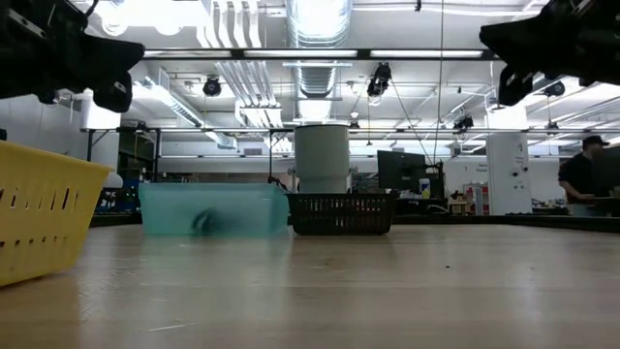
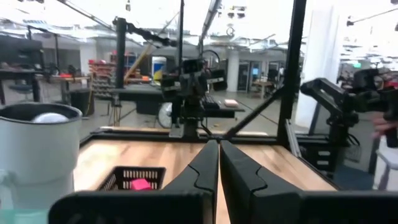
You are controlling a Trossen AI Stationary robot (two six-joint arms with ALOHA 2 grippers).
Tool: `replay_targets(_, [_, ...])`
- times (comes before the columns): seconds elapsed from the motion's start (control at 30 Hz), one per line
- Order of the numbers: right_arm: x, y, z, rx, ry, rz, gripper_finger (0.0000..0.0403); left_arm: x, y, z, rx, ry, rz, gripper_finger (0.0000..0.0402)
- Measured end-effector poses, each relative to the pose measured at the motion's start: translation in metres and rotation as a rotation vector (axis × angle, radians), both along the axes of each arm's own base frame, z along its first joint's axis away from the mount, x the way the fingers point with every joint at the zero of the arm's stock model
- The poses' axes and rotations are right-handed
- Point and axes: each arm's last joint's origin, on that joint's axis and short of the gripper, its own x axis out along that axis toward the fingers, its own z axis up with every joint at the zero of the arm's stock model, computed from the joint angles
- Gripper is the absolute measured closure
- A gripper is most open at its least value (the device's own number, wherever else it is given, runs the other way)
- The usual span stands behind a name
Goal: Pick and place items into bin
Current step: Return to Home Position
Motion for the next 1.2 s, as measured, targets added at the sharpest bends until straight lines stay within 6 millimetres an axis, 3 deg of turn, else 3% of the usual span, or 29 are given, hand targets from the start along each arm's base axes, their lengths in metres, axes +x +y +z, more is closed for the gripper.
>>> replay_targets(0.47, [-0.008, 0.001, -0.009, 0.074, 0.092, 0.072, 0.0394, 0.0, 0.0, -0.003, -0.084, 0.037, -0.021, 0.0401])
replay_targets(0.7, [-0.02, -0.001, -0.013, 0.055, 0.105, 0.027, 0.0394, -0.001, 0.0, 0.001, -0.085, 0.021, -0.022, 0.0401])
replay_targets(0.93, [-0.022, -0.002, -0.012, 0.03, 0.166, -0.007, 0.0394, 0.001, 0.0, -0.012, -0.1, 0.127, 0.001, 0.0401])
replay_targets(1.2, [-0.021, -0.002, -0.012, 0.011, 0.176, -0.013, 0.0394, 0.001, 0.0, -0.01, -0.08, 0.104, 0.007, 0.0402])
